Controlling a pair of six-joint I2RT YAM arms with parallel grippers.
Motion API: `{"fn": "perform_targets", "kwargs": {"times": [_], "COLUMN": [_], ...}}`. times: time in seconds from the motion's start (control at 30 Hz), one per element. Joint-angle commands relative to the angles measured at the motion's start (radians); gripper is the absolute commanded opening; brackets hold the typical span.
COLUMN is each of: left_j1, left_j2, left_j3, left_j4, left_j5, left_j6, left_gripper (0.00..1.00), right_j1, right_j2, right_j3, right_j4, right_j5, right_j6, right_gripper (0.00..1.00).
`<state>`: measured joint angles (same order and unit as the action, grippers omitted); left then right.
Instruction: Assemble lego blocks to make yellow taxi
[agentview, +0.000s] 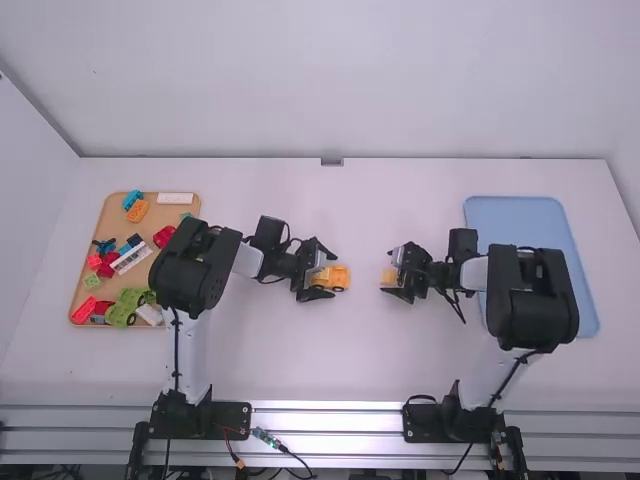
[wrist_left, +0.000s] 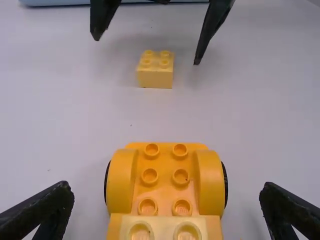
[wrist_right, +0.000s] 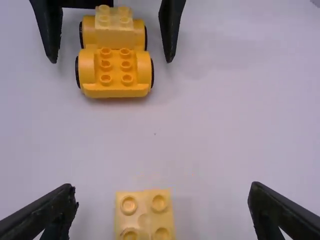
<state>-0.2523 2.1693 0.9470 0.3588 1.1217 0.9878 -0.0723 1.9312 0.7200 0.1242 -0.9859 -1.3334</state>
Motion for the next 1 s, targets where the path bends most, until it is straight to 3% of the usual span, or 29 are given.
{"fn": "perform_targets", "kwargs": {"times": [0.0, 0.07, 0.2, 0.33, 0.43, 0.7, 0.83, 0.97], "left_j1": [0.005, 0.003, -0.002, -0.002, -0.002, 0.003, -0.002, -0.002], "left_j2": [0.013, 0.013, 0.013, 0.013, 0.013, 0.013, 0.013, 0.013], "left_j3": [0.010, 0.010, 0.009, 0.010, 0.009, 0.008, 0.008, 0.008], "left_j4": [-0.003, -0.003, 0.002, 0.029, 0.040, 0.038, 0.038, 0.038], "left_j5": [0.015, 0.014, 0.014, 0.012, 0.015, 0.015, 0.015, 0.014], "left_j6": [-0.005, -0.005, -0.025, -0.057, -0.056, -0.057, -0.057, -0.057], "left_gripper": [0.99, 0.99, 0.99, 0.99, 0.99, 0.99, 0.99, 0.99], "right_j1": [-0.002, -0.013, -0.042, -0.045, -0.043, -0.010, 0.002, -0.006], "right_j2": [0.076, 0.119, 0.167, 0.175, 0.188, 0.199, 0.199, 0.199], "right_j3": [0.029, 0.059, 0.139, 0.176, 0.175, 0.163, 0.163, 0.163], "right_j4": [-0.002, -0.021, -0.205, -0.319, -0.299, -0.236, -0.237, -0.238], "right_j5": [-0.040, -0.074, -0.143, -0.137, -0.140, -0.097, -0.083, -0.084], "right_j6": [0.025, 0.028, -0.114, -0.213, -0.210, -0.136, -0.136, -0.135], "right_gripper": [0.91, 0.92, 0.90, 0.82, 0.70, 0.61, 0.49, 0.45]}}
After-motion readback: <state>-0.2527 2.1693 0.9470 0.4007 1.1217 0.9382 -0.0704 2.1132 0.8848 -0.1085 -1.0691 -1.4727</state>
